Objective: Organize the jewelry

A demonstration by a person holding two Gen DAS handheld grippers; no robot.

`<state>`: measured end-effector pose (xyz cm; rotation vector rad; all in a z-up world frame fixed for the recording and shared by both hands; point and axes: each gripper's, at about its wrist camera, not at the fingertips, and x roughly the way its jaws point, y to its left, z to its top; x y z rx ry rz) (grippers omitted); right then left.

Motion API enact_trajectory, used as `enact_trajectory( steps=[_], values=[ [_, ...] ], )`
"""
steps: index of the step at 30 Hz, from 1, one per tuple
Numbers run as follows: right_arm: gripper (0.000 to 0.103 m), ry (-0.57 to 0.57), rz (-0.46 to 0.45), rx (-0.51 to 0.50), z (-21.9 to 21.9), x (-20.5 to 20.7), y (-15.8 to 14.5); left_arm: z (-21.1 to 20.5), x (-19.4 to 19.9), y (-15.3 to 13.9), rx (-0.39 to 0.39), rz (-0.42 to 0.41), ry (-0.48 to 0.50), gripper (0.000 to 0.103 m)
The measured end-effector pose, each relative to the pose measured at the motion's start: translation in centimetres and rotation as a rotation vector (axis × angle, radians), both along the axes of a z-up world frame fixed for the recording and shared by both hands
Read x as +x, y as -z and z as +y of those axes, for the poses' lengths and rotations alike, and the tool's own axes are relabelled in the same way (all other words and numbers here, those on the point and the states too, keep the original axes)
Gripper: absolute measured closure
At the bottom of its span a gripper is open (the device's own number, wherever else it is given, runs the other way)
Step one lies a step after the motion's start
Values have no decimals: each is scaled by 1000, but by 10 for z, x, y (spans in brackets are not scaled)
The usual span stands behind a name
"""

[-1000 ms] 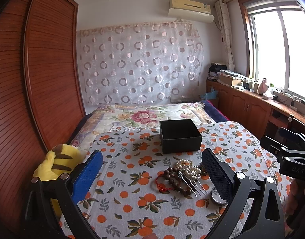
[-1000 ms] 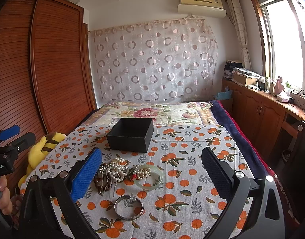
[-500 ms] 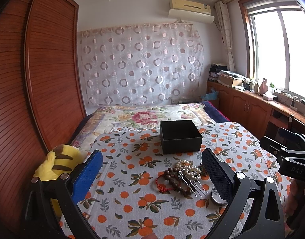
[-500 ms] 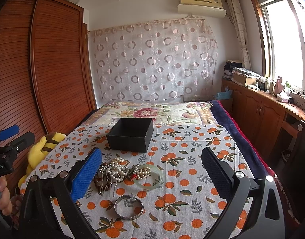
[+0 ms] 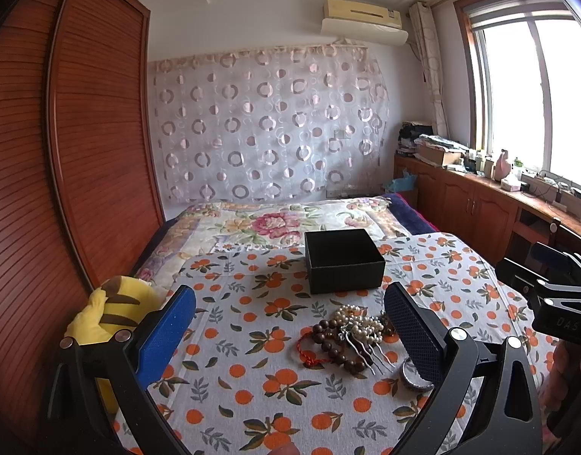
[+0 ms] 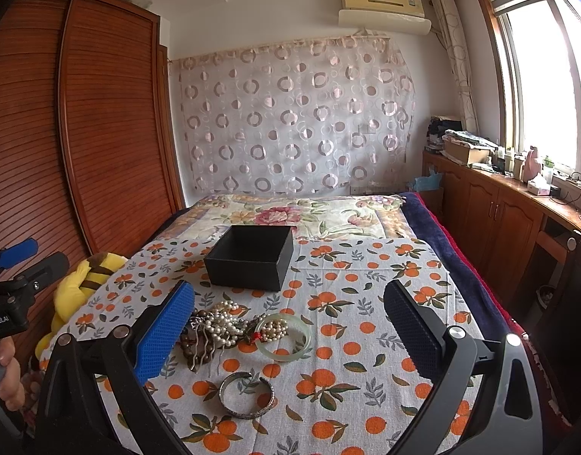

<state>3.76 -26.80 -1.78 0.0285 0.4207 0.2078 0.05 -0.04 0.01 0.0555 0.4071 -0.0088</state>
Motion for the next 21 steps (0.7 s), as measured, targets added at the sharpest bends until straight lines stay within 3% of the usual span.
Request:
enact_trajectory(
  steps=[21],
  values=[
    [2, -2, -1, 1, -1, -1, 1, 0, -1, 0, 2, -4, -1, 6]
  ],
)
